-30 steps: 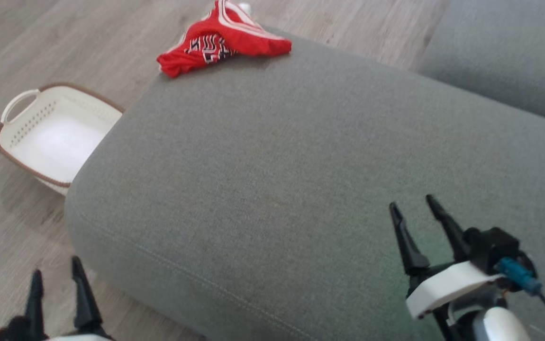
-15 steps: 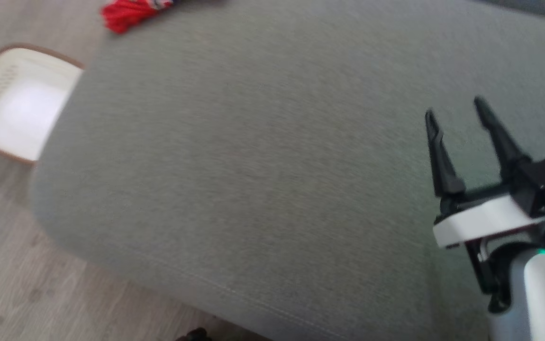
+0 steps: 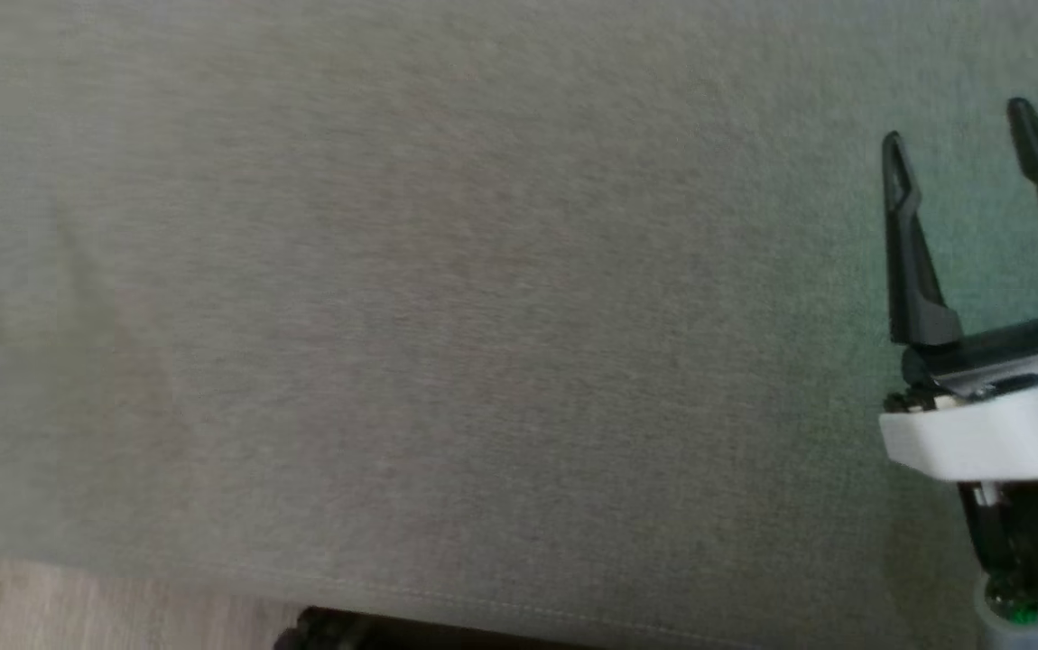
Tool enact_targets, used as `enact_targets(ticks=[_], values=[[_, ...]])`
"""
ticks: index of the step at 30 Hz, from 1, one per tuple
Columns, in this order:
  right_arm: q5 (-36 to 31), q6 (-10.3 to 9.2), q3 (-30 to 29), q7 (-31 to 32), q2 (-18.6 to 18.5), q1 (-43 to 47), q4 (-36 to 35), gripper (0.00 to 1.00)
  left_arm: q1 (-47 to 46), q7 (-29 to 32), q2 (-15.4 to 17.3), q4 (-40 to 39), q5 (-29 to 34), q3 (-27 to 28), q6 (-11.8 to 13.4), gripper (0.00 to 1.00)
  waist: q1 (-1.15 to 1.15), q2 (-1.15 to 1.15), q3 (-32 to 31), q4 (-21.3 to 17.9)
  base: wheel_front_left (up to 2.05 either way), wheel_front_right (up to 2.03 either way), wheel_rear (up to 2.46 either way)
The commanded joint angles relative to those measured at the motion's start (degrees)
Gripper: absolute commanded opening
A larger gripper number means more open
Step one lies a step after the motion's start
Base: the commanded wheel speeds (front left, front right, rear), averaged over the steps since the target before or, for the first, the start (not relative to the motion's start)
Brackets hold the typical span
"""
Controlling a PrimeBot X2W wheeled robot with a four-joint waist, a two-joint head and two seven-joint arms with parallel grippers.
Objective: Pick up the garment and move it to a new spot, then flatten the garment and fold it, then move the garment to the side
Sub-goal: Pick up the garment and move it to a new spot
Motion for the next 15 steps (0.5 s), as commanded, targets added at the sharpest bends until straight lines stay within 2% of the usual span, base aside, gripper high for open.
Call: enact_targets(ticks=[1,5,11,15], values=[[-0.61,0.37,1.71,0.69,-0.21,0.41,-3.92,1.0,-1.58,0.13,1.94,2.27,-0.83,1.5,-0.76,1.0,-0.01,0.0,6.2,-4.27,0.0,0.0,0.0],[-1.11,0.37,2.15,1.24,-0.2,0.28,-6.31,1.0,-2.9,-0.49,0.04,9.27,-1.29,0.72,-2.01,1.0,-0.01,0.0,9.5,-5.79,0.0,0.0,0.0],[-1.21,0.37,2.06,1.32,-0.18,0.54,-7.54,1.0,-3.8,-1.52,-0.45,16.53,-0.71,-0.27,-2.81,1.0,-0.01,0.0,11.83,-7.41,0.0,0.0,0.0],[-1.27,0.37,2.06,1.17,-0.48,0.75,-8.06,1.0,-4.92,-3.32,0.36,21.11,-0.49,-0.23,-3.5,1.0,-0.01,0.0,12.39,-9.19,0.0,0.0,0.0]])
